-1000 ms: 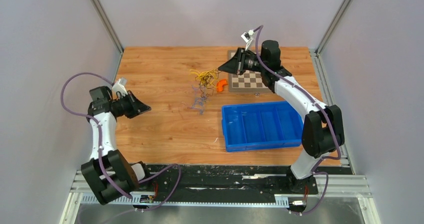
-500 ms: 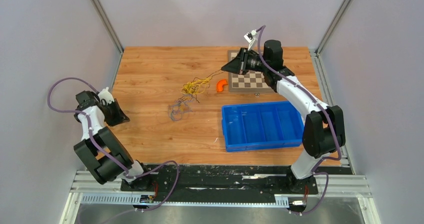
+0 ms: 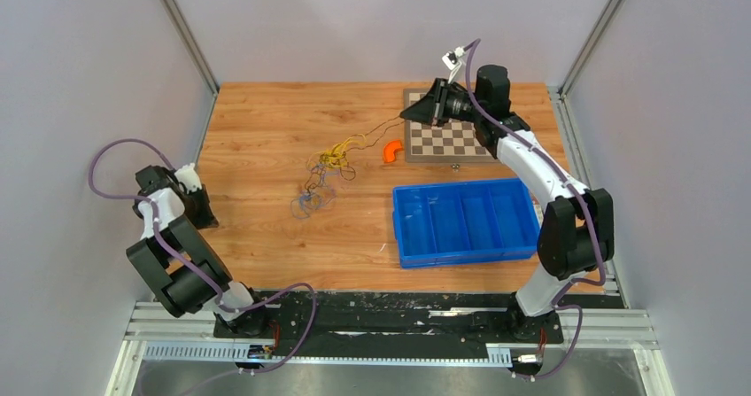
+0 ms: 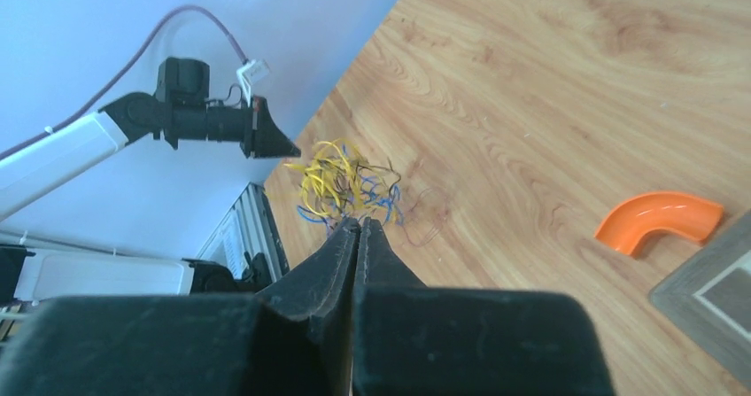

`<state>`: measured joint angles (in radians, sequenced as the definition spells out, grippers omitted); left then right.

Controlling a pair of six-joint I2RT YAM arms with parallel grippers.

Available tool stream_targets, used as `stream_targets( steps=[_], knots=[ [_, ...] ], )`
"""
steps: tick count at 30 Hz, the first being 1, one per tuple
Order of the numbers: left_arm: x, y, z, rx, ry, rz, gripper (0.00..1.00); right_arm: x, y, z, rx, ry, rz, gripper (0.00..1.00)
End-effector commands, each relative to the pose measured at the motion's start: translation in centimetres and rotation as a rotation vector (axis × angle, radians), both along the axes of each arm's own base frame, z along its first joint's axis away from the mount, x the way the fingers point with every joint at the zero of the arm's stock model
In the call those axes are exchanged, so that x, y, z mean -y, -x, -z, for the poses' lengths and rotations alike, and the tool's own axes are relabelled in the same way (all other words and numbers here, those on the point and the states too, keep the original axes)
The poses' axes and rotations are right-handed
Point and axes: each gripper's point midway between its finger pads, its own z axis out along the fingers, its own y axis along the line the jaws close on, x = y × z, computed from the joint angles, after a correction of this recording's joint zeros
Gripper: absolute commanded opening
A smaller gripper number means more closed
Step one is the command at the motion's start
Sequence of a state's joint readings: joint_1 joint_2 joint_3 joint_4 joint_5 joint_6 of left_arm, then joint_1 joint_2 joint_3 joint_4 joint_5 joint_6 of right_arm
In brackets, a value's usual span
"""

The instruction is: Untangle the cables

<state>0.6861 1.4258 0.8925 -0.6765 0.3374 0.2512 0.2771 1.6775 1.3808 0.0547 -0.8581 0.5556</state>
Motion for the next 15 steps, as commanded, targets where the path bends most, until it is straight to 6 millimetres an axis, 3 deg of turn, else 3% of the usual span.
stream_targets(
  steps=[1,9,15],
  knots=[
    [-3.5,0.7,1.2,-0.043,-0.130,-0.017,0.00,3.3,-1.2,-7.9,0.195,-0.046,0.084,0.00],
    [-4.7,1.0,2.2,-0.065,-0.167,-0.014,0.00,7.9,-2.3,-12.2,0.270,-0.066,0.166,0.00],
    [-4.3,0.6,1.9,-0.043,-0.154,0.007,0.00,8.4,-1.4,-13.5,0.287,-0.079,0.139,0.00]
  ],
)
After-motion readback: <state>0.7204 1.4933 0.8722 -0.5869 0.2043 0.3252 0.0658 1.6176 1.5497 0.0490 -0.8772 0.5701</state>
